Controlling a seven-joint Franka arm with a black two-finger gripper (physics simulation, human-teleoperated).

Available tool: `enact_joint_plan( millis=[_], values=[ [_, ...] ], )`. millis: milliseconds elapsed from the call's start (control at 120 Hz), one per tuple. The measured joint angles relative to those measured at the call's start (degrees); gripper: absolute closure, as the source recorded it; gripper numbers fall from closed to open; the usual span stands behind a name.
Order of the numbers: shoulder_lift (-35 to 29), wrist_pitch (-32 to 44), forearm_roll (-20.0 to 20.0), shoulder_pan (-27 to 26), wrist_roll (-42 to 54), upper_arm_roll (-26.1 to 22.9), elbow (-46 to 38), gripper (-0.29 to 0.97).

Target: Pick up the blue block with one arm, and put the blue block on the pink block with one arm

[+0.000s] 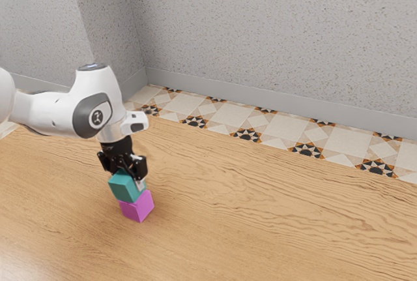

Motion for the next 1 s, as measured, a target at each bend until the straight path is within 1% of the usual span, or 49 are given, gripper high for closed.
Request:
enact_joint_plan(
  millis=[375, 675, 1000],
  values=[
    [0.2, 2.6, -0.9, -1.7, 3.4, 0.0, -1.2, 0.27],
    [0.2, 2.9, -1.7, -0.1, 5.4, 0.0, -1.2, 0.27],
    [0.6, 3.2, -1.9, -0.7, 6.6, 0.0, -1.2, 0.27]
  ],
)
